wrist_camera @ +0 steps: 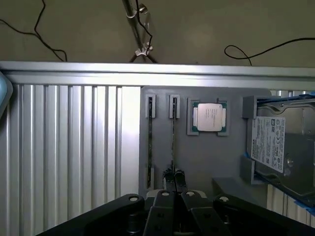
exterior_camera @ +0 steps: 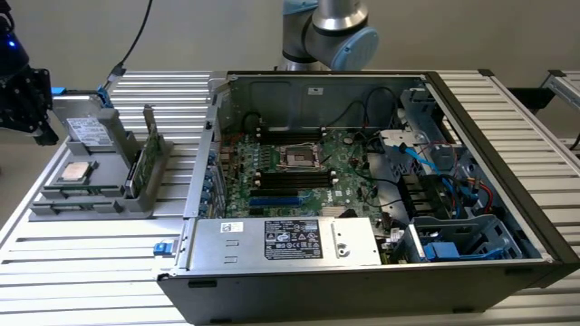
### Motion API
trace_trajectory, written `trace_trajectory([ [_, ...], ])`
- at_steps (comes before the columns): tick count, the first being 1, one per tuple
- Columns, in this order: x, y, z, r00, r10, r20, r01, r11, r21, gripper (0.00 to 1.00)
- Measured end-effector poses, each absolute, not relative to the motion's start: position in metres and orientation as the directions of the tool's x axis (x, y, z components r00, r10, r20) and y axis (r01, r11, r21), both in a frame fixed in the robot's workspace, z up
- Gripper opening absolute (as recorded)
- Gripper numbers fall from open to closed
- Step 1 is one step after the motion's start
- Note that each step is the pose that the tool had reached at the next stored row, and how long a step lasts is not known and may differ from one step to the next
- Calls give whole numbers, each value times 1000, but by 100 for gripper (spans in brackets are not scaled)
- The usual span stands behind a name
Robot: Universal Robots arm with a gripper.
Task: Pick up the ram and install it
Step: 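Pick up the ram and move it above insertion slot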
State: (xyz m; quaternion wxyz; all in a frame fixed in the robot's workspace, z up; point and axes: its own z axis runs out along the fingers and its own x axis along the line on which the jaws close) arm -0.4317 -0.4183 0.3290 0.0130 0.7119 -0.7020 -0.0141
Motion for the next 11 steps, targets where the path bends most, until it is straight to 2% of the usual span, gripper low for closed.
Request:
trace_trajectory([
  [5,-432,-418,329,14,-1000,-2,-999,-14,38,12],
  [6,-432,-418,329,14,-1000,-2,-999,-14,38,18],
  [7,-432,-418,329,14,-1000,-2,-999,-14,38,18],
  [9,-432,-418,329,14,-1000,-2,-999,-15,38,31],
  [11,-432,-419,327,14,-1000,-2,-999,-15,38,31],
])
